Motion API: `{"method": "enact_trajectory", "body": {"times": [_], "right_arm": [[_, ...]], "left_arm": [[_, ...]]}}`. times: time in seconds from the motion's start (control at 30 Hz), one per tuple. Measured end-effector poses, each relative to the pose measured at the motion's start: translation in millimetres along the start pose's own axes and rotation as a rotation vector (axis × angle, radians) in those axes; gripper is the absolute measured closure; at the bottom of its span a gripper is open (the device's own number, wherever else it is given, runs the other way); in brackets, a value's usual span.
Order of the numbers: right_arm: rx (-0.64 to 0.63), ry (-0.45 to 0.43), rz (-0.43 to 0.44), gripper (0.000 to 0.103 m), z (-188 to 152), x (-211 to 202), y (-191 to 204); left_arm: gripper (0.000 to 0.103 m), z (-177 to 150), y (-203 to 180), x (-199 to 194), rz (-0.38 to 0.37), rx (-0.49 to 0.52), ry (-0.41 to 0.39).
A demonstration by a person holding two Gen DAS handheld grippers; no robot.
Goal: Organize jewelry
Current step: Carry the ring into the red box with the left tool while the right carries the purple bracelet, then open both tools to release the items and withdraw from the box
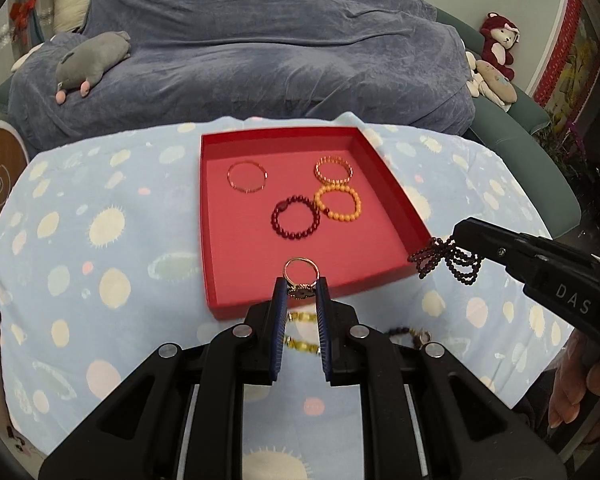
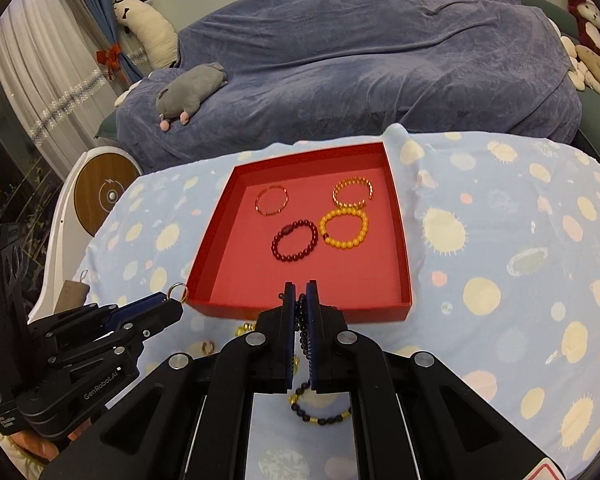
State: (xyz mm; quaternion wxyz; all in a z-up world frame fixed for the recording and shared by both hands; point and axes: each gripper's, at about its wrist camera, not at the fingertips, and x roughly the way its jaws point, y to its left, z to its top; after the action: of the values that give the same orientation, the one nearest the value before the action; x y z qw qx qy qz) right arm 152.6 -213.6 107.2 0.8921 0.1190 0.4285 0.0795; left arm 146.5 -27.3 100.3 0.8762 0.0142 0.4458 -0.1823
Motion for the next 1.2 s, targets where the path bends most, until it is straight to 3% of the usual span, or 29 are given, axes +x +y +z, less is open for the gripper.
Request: {"method": "enact_trajectory", "body": {"times": [0.2, 0.37, 0.6, 0.73, 0.77, 0.83, 0.87, 0.9, 1.2], "right_arm": [[0.073, 0.025, 0.041, 0.098, 29.3, 44.7, -10.8], [0.145, 0.104, 0.070, 0.098, 26.7, 91.0, -23.0], [0.093, 0.177, -0.026, 0.098, 12.6, 129.7, -32.7], [0.050, 0.173, -0.100, 0.096, 9.4, 133.1, -34.7], [0.037, 0.158, -0.121, 0.091, 9.8, 130.8, -33.9], [0.027, 0.128, -0.144, 0.080, 11.4, 123.3, -33.6], [0.033, 0.109, -0.149, 0.067, 12.3, 118.1, -34.1], [0.038, 0.092, -0.146, 0.061, 12.9, 112.8, -33.7], [0.037, 0.051, -0.127, 0.060, 7.4, 75.2, -24.2]], "left_arm": [[0.089, 37.8, 1.4, 39.2, -0.036, -0.015, 0.011], [0.089, 34.3, 3.8, 86.4, -0.049, -0.021, 0.087], [0.089, 20.1, 13.8, 127.3, -0.005, -0.002, 0.163], [0.088, 15.3, 19.9, 133.2, 0.004, -0.006, 0.177], [0.088, 14.9, 20.4, 133.2, 0.015, -0.007, 0.174], [0.078, 15.4, 20.7, 131.5, 0.035, -0.007, 0.162], [0.065, 16.5, 20.6, 130.0, 0.044, -0.012, 0.156], [0.060, 17.0, 20.6, 126.7, 0.054, -0.018, 0.143], [0.058, 16.7, 11.1, 94.0, 0.060, -0.001, 0.098]]}}
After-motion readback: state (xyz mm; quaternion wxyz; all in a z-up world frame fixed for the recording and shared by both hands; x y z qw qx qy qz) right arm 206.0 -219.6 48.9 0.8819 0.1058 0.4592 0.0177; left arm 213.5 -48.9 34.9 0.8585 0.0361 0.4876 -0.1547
